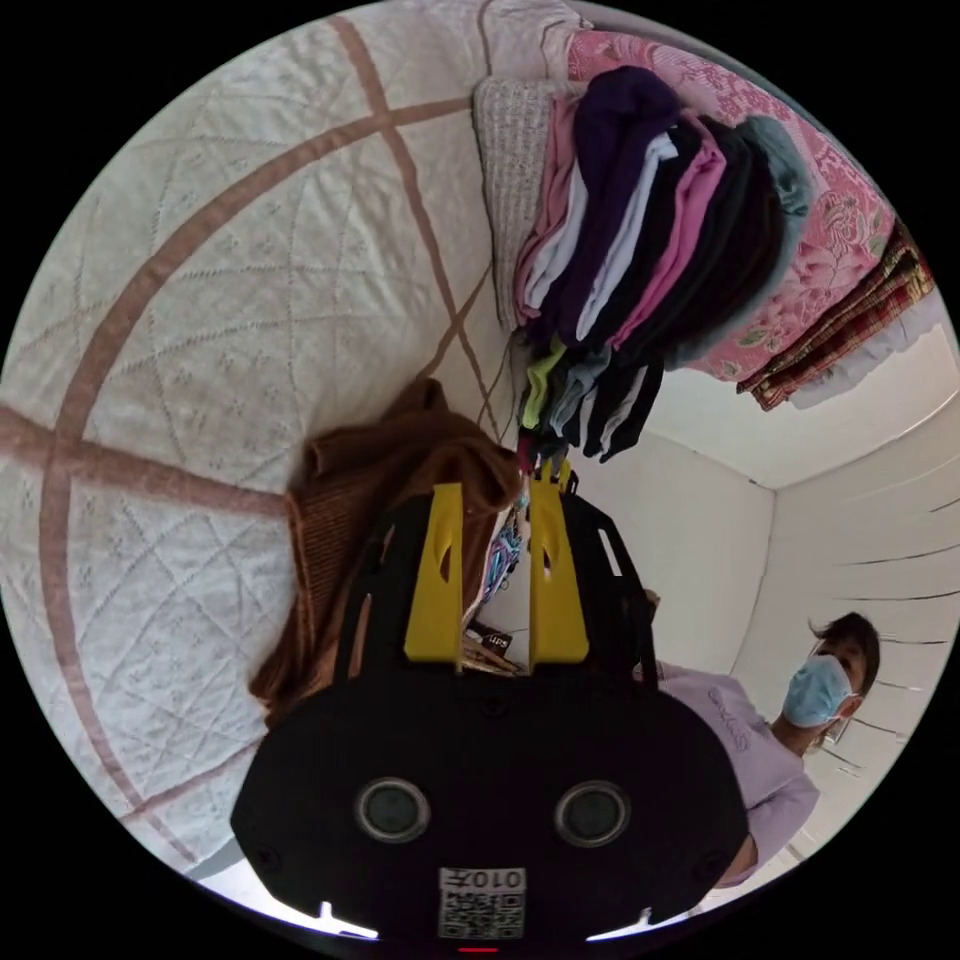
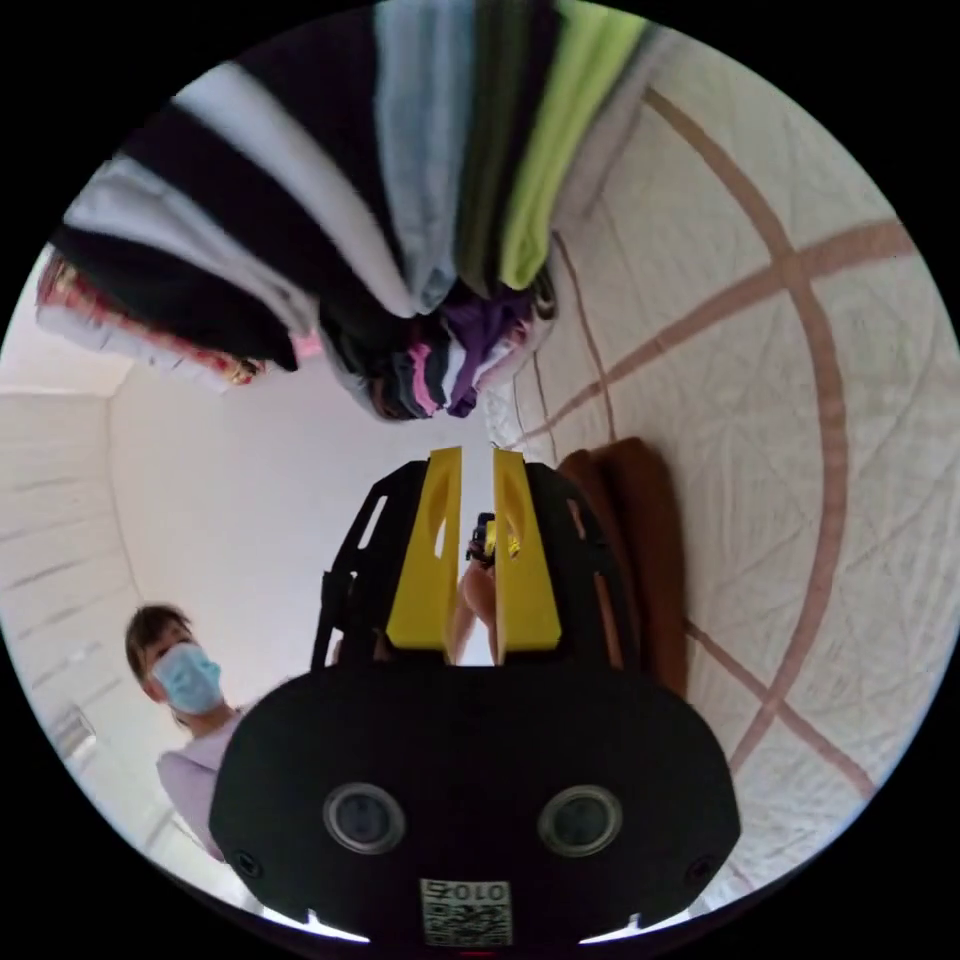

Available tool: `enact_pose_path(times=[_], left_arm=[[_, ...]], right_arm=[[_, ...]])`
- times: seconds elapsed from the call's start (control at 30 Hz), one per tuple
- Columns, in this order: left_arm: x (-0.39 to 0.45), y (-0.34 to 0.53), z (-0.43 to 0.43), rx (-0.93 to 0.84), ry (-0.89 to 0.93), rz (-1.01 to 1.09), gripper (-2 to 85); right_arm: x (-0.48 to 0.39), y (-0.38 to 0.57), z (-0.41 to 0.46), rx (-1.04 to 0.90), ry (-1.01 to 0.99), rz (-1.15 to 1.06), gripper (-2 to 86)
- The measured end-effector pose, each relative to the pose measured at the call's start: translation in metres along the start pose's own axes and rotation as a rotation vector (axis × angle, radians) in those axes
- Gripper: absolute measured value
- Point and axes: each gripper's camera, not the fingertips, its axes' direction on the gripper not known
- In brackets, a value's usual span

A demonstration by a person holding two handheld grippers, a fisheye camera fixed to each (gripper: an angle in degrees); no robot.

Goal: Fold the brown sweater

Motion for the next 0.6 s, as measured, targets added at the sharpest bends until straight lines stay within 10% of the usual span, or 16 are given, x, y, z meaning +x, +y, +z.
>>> enact_pose_path(times=[0.27, 0.6], left_arm=[[0.053, 0.057, 0.018, -0.005, -0.271, 0.354, 9.0], [0.055, 0.009, 0.126, -0.06, -0.485, 0.394, 9.1]], right_arm=[[-0.076, 0.056, 0.074, -0.156, 0.547, -0.556, 4.7], [-0.024, -0.009, 0.14, -0.352, 0.91, -0.277, 4.5]])
